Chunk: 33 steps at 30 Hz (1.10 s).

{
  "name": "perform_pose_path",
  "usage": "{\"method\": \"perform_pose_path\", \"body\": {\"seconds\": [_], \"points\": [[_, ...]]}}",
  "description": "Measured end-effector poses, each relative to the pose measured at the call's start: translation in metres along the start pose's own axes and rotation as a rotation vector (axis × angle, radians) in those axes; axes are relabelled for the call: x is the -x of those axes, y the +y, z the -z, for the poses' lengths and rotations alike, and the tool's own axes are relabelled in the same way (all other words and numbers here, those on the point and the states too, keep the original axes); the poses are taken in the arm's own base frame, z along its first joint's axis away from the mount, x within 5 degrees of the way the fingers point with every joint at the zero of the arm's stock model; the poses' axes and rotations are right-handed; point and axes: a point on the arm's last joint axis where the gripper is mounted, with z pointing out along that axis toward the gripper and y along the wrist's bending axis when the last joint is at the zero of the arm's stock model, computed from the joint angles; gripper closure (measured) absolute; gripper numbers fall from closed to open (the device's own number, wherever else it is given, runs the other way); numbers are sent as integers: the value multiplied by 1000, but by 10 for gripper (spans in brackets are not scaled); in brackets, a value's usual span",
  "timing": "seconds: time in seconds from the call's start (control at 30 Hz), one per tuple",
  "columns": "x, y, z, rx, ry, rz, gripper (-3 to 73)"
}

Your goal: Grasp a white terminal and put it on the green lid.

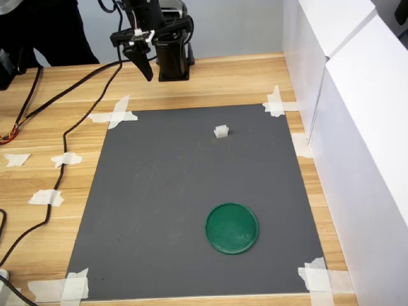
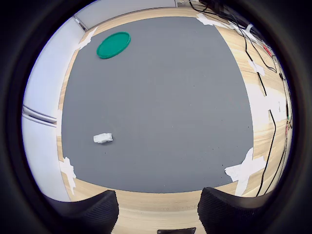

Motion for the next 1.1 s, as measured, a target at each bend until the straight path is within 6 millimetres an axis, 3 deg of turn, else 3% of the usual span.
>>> {"method": "perform_pose_path", "body": {"seconds": [0.17, 0.57, 0.9, 1.1], "points": [[3, 10, -8, 6, 26, 58, -1], [14, 21, -15, 98, 4, 4, -2], [47, 71, -30, 107, 72, 197, -2], [55, 93, -55, 86, 127, 203, -2]]}}
